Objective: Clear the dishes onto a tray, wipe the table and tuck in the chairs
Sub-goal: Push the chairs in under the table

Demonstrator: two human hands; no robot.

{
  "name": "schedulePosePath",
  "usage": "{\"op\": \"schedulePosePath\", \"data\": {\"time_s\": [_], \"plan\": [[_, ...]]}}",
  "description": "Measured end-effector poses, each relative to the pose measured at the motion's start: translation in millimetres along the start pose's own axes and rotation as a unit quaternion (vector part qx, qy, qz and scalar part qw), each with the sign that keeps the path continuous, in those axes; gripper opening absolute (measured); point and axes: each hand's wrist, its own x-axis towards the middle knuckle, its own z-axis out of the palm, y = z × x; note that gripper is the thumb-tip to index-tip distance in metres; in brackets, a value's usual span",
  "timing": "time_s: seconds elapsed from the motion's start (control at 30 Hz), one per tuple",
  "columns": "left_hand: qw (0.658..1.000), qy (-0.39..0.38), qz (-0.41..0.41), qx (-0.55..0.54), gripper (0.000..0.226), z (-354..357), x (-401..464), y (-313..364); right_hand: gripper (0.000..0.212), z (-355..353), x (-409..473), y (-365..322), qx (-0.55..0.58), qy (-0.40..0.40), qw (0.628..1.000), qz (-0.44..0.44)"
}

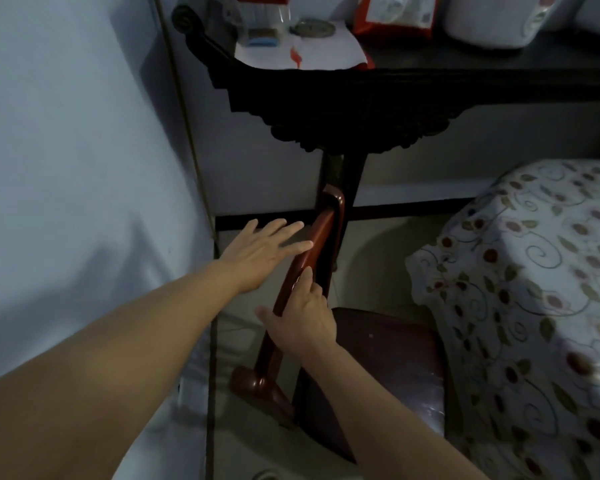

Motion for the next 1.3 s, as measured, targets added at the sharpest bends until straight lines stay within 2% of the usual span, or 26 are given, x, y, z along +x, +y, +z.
{"op": "schedulePosePath", "data": {"time_s": [0.07, 0.17, 0.3, 0.43, 0.73, 0.87, 1.03, 1.23, 1.3], "plan": [[0.999, 0.010, 0.042, 0.004, 0.090, 8.4, 18.1, -2.3, 0.107, 7.7, 7.7, -3.4, 0.002, -0.014, 0.999, 0.037], [0.996, 0.034, 0.075, -0.015, 0.073, 17.5, 34.2, 1.6, 0.103, 13.9, 10.8, -6.5, 0.002, -0.030, 0.997, 0.069], [0.991, 0.073, 0.109, -0.023, 0.052, 17.1, 44.0, 3.1, 0.096, 13.7, 9.8, -10.2, 0.008, -0.020, 0.998, 0.064], [0.976, 0.112, 0.184, 0.014, 0.037, 6.5, 50.8, 5.7, 0.092, 7.6, 7.0, -9.1, 0.024, -0.017, 0.998, 0.060], [0.945, 0.110, 0.303, 0.057, 0.027, -24.7, 55.8, 42.8, 0.086, -34.0, -34.0, 21.7, 0.045, -0.057, 0.995, 0.071], [0.919, 0.111, 0.369, 0.081, 0.029, -57.6, 65.0, 87.7, 0.069, -75.1, -66.7, 58.1, 0.092, -0.060, 0.990, 0.085], [0.894, 0.137, 0.414, 0.105, 0.025, -100.7, 76.7, 150.3, 0.054, -125.0, -98.1, 110.3, 0.122, -0.052, 0.985, 0.111], [0.874, 0.115, 0.457, 0.117, 0.046, -137.4, 89.5, 227.3, 0.044, -174.5, -142.5, 180.3, 0.112, -0.058, 0.979, 0.161], [0.866, 0.117, 0.470, 0.129, 0.049, -146.0, 95.2, 249.9, 0.031, -183.1, -158.8, 201.9, 0.115, -0.029, 0.974, 0.194]]}}
